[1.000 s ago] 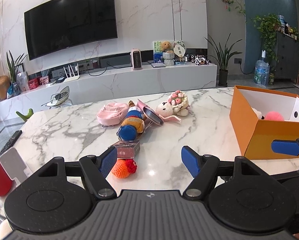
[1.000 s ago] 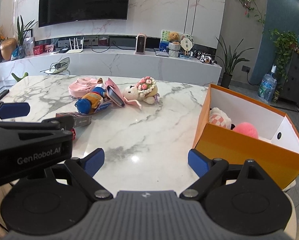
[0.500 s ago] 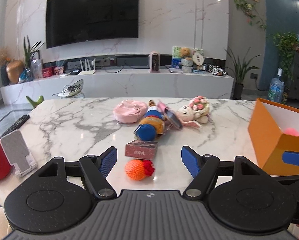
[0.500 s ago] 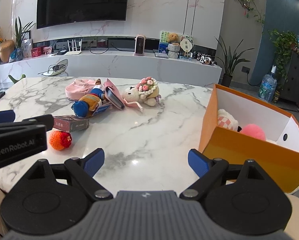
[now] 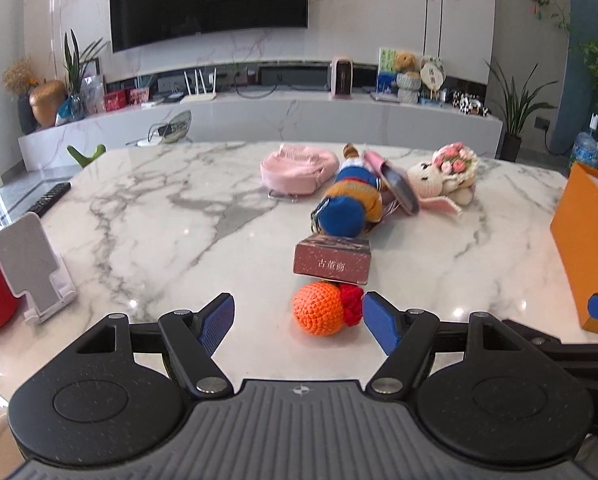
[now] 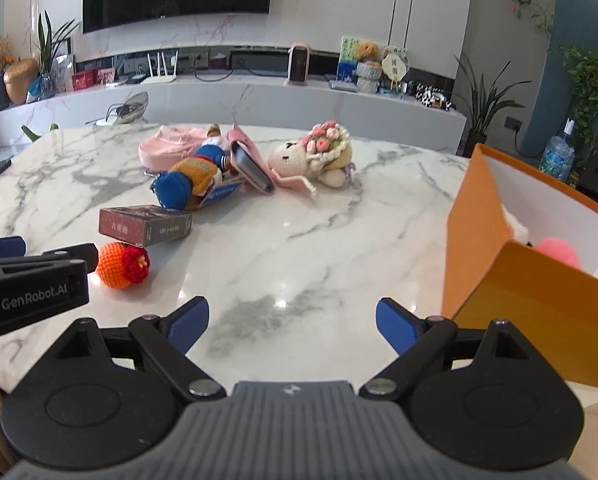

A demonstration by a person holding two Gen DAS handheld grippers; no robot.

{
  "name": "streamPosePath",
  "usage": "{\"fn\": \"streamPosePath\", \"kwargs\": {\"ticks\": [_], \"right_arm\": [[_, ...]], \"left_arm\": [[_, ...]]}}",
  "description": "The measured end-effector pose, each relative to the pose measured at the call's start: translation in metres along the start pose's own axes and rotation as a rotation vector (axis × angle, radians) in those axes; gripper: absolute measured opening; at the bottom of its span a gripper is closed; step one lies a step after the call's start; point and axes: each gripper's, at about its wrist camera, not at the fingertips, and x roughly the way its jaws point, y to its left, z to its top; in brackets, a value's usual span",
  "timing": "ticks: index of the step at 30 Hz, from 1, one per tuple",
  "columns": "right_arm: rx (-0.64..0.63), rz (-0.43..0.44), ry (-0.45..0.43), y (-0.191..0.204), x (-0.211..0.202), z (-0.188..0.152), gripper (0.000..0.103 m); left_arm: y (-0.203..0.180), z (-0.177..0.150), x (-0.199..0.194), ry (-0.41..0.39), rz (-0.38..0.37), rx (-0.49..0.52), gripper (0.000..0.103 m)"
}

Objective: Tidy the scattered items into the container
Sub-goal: 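Grasp the orange knitted ball with the left tool, then lift the orange ball with the left tool while the right tool approaches the card box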

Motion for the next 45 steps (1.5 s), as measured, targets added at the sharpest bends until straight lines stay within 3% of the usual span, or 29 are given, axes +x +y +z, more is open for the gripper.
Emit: {"fn": "streamPosePath", "kwargs": {"ticks": [15,20,28,33,45], "right_arm": [[0.032,-0.024,0.061,-0.008,0.071,0.023,0.092],[0.052,-0.018,0.083,-0.012,0.09,0.025,0.092],[0.071,0.023,0.088,0.0,0.106,0.03,0.092],[0.122,0.105,0.112,0.006,0.113,0.038,0.092],[-0.068,0.169,0.035,0.055,0.107,0.051,0.091]], "left_arm": [[-0.015,0.006,0.063,0.1,-0.05,0.05,0.081],[-0.021,0.004,0.073,0.131,-0.086,0.067,0.059],[-0.007,0.008,0.072,0.119,-0.039,0.037,0.057],[0.0,0.008,0.07,0.114,-0.015,0.075,0.056],[0.048,0.016,0.067,0.144,0.082,-0.07,0.053]]}}
